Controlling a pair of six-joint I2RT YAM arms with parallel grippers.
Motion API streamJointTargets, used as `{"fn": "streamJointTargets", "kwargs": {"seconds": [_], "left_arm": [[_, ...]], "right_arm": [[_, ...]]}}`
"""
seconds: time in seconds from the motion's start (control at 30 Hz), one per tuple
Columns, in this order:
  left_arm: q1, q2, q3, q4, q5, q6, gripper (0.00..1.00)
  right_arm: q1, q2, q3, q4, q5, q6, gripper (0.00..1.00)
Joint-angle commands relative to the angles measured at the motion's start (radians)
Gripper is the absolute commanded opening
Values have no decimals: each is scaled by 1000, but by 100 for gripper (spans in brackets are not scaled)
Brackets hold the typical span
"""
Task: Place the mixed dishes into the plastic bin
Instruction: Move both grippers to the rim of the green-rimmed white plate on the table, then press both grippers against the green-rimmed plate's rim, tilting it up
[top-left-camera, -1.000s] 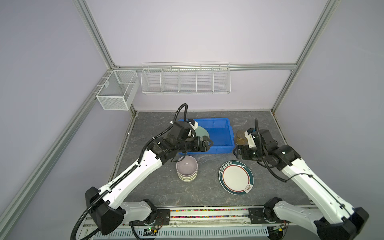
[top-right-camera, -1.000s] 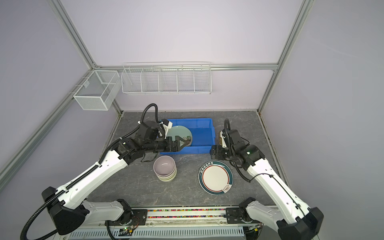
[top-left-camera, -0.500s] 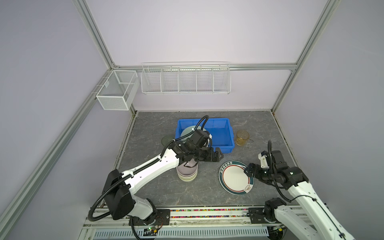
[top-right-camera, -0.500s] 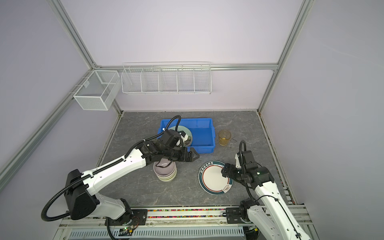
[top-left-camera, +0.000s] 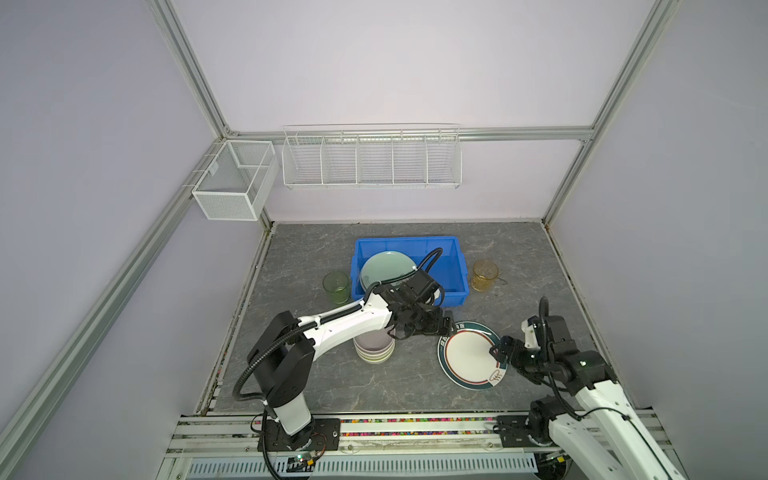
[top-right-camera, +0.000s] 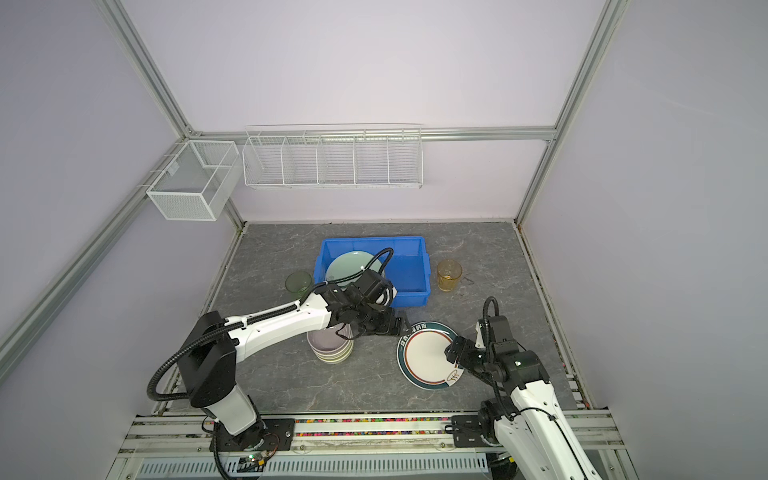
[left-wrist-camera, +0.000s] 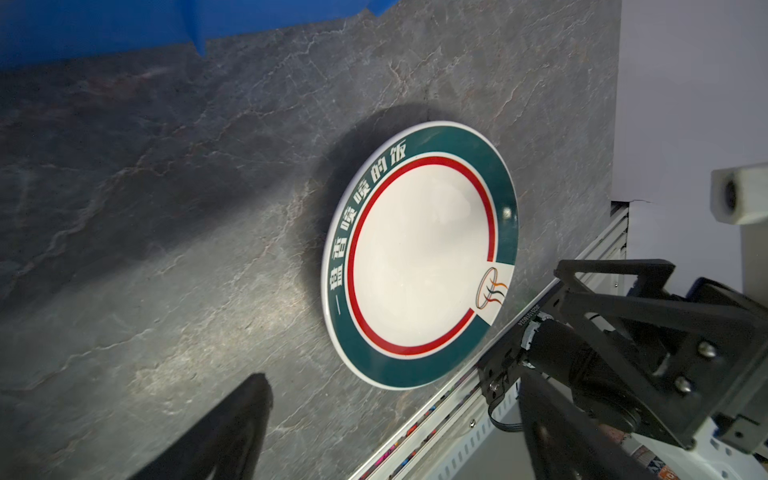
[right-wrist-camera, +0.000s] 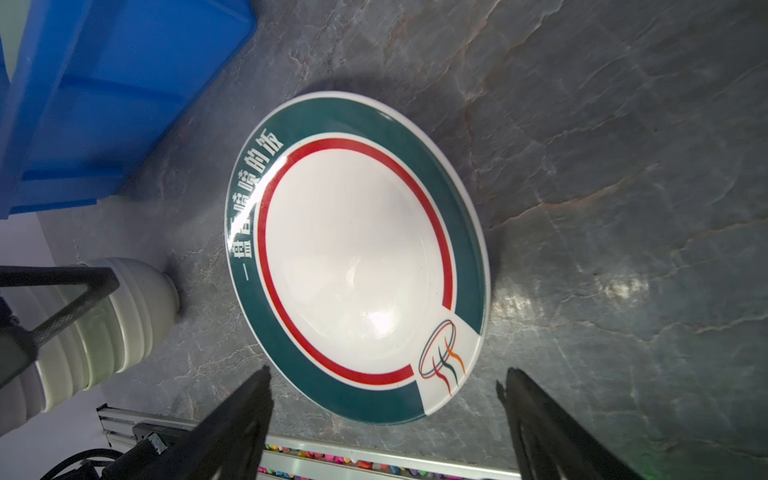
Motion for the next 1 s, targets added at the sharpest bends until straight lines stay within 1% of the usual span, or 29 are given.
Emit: {"fn": "streamJointTargets", "kwargs": {"seconds": [0.0, 0.23, 0.43, 0.83, 0.97], "left_arm": [[-11, 27, 40, -2, -1, 2, 93], [-35, 80, 36, 39, 13, -15, 92], [-44, 133, 45, 74, 31, -26, 89], [-46, 189, 68, 87, 62, -24, 83], [-47, 198, 85, 61, 43, -4, 83]], "right_arm": [[-4, 10, -18, 41, 17, 28, 89], [-5, 44, -22, 83, 10, 23, 89], [-4, 64, -23, 106, 8, 21, 89], [-4, 88, -68, 136, 21, 20, 89], [-3, 104, -85, 151, 13, 21, 89]]}}
